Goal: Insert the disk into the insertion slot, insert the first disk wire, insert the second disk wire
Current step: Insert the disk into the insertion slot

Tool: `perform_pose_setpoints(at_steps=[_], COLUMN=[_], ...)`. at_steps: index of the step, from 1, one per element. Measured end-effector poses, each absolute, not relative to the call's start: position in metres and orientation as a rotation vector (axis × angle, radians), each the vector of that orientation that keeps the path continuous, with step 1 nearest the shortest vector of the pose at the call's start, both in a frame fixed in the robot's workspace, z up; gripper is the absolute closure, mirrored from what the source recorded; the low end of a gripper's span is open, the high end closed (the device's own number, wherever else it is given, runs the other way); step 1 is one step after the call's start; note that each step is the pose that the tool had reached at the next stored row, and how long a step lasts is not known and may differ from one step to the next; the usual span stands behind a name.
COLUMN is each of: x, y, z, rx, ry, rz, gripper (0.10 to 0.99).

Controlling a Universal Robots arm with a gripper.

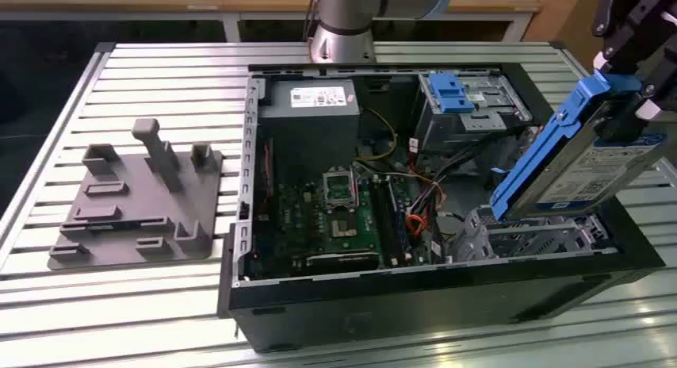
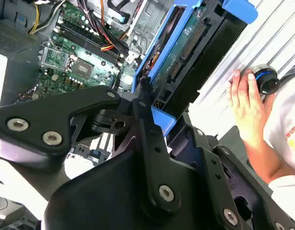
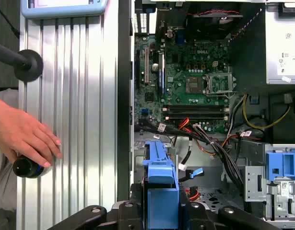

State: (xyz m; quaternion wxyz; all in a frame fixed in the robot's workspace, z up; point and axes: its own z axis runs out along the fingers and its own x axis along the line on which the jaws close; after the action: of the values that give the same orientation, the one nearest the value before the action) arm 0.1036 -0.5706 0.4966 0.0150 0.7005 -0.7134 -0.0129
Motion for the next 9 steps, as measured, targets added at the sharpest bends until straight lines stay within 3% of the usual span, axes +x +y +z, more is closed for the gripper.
perform_pose_setpoints(at_steps=[9], x=[0.1036], y=[-0.5706], z=[0.4966], rx=[2.18], ry=[-2.22], rz=[-0.04], gripper=[0.722])
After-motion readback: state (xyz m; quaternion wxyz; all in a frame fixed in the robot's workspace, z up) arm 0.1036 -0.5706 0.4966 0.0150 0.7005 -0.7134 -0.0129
